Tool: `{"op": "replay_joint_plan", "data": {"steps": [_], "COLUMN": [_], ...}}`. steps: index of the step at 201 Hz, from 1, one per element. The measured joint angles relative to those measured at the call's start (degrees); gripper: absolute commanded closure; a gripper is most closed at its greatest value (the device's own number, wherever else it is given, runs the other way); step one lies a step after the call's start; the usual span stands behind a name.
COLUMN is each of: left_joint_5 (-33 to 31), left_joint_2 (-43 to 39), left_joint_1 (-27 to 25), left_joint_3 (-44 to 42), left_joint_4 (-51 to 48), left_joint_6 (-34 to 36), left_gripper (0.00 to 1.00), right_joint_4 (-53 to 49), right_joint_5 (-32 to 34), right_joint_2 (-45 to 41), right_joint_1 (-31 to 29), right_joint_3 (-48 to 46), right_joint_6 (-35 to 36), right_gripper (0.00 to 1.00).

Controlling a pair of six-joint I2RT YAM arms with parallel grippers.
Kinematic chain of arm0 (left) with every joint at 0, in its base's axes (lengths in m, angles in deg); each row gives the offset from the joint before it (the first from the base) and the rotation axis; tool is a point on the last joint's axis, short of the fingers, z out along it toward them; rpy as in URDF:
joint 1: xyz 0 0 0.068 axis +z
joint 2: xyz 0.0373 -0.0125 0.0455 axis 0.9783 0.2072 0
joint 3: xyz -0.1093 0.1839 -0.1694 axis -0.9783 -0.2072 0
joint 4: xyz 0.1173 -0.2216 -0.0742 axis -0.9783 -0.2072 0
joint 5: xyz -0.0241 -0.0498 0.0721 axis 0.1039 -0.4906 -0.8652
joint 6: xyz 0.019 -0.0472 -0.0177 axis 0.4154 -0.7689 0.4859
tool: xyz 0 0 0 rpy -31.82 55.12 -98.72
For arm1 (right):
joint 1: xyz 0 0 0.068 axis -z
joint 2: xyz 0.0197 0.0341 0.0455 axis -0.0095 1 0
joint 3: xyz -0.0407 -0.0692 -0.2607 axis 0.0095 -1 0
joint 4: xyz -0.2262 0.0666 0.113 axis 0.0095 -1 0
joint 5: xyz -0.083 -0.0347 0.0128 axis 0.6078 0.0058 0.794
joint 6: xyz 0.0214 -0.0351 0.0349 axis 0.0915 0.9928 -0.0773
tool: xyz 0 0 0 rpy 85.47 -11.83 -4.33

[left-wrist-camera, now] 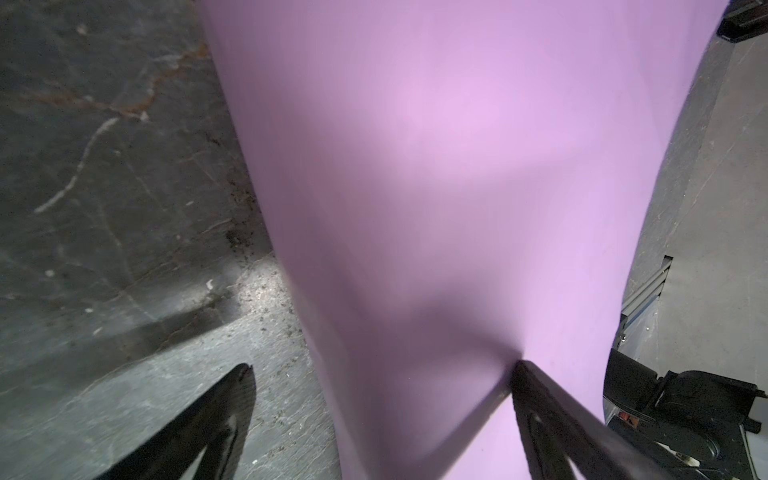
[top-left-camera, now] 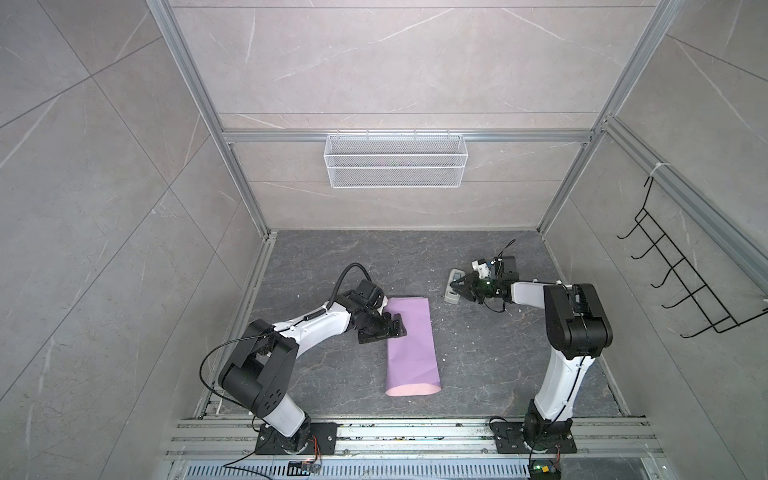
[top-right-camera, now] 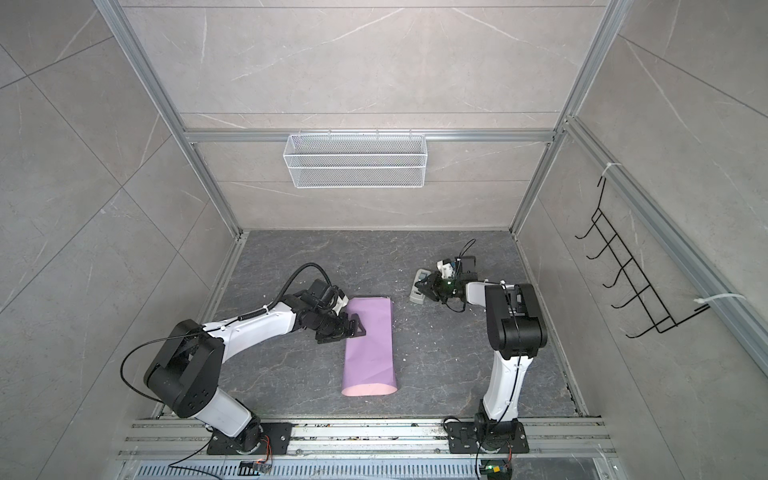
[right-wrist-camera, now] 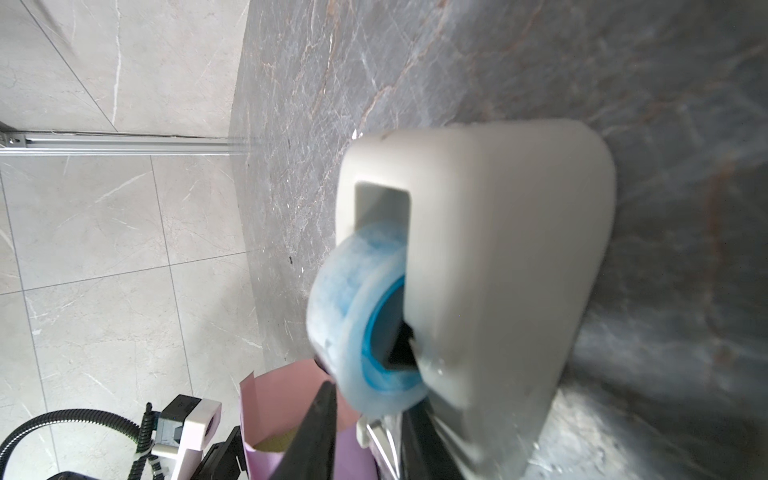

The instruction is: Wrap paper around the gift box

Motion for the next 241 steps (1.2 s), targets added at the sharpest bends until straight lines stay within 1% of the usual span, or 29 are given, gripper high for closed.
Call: {"op": "replay_joint_plan", "data": {"steps": [49, 115, 241], "left_joint_5": [-0.02, -0.07, -0.04], "left_joint_2": [0.0, 0.0, 0.15], "left_joint_1": [0.0, 0.0, 0.0], "left_joint_3": [0.04, 0.13, 0.31], "left_joint_4": [-0.09, -0.22, -0.42], "left_joint_6": [0.0, 0.0, 0.0], "left_gripper": [0.03, 0.03, 0.03], "right_joint_4": [5.05, 8.07, 12.83], "right_joint_5": [-1.92, -3.63, -5.09], "right_joint_2": [0.07, 1.14, 2.49], "right_joint_1": [0.85, 1.01, 1.38], "right_joint_3": [-2.56, -2.89, -4.13], "right_joint_6": [-2.1, -2.97, -6.45], "right_gripper": [0.72, 0.73, 0.82]}}
